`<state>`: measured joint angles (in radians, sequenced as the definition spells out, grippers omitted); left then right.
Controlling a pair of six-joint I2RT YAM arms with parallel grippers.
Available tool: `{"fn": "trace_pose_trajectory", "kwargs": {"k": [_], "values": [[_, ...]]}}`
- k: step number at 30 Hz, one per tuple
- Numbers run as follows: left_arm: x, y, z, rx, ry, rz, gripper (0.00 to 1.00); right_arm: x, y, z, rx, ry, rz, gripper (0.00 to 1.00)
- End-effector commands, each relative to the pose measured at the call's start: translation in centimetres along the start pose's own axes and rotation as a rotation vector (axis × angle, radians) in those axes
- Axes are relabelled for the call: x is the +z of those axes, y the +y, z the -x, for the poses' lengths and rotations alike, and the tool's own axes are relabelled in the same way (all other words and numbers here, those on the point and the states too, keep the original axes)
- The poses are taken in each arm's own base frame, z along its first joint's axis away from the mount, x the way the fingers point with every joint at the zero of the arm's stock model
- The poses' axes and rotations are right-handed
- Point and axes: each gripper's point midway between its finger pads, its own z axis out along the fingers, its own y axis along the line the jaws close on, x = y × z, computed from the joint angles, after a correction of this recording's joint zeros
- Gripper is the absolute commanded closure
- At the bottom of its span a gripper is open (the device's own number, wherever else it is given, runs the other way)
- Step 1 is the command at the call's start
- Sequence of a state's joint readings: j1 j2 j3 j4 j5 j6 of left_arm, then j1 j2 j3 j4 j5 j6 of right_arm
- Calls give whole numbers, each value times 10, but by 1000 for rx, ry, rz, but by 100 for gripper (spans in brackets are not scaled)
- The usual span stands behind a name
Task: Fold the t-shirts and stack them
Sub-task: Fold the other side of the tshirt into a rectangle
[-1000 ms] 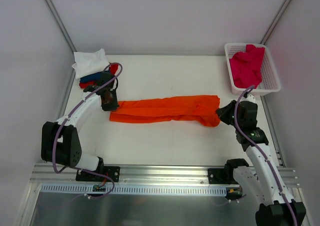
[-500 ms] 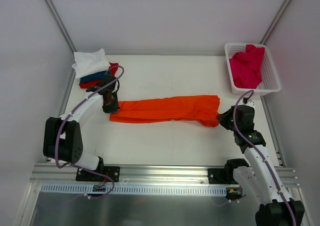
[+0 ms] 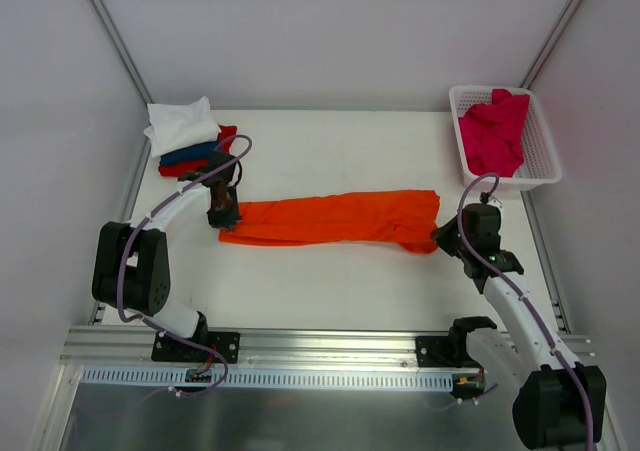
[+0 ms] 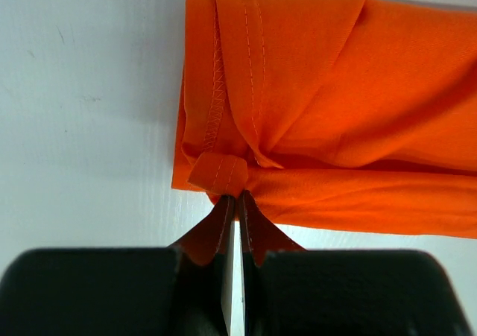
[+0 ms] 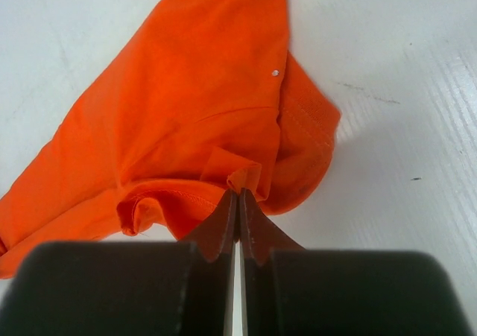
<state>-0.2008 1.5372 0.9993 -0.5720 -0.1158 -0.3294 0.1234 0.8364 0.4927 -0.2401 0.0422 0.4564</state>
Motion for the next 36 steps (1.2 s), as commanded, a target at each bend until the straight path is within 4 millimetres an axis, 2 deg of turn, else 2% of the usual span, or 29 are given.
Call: {"fn": "trace_pose_trajectory", "kwargs": {"k": [1, 16, 19, 20, 21, 22, 23, 24, 25, 29, 35, 36], "values": [[4, 3, 5, -9, -2, 15, 100, 9, 9, 14, 19, -45, 18, 100], [15, 2, 13, -6, 15, 37, 100, 54, 23, 28, -23, -2, 1, 100], [14, 3, 15, -6, 6, 38, 81, 61, 26, 29, -35, 17, 0, 94], [13, 2, 15, -7, 4, 36, 65, 63, 27, 28, -38, 24, 3, 91], [11, 3, 17, -9, -4, 35, 60, 65, 28, 30, -39, 26, 1, 82], [10, 3, 17, -7, -9, 35, 53, 66, 28, 30, -39, 28, 0, 77], [8, 3, 18, -7, -13, 36, 40, 66, 29, 31, -39, 25, 0, 74], [7, 3, 19, -7, -19, 36, 34, 66, 29, 31, -40, 25, 2, 68], [6, 4, 19, -7, -24, 38, 24, 65, 30, 32, -43, 23, 4, 64], [-1, 4, 22, -7, -47, 34, 20, 61, 33, 36, -63, 13, 14, 50], [-18, 3, 32, -13, -105, 11, 17, 50, 37, 48, -105, -12, 13, 48], [-24, 2, 35, -14, -124, 4, 17, 45, 42, 55, -121, -30, 27, 48]]}}
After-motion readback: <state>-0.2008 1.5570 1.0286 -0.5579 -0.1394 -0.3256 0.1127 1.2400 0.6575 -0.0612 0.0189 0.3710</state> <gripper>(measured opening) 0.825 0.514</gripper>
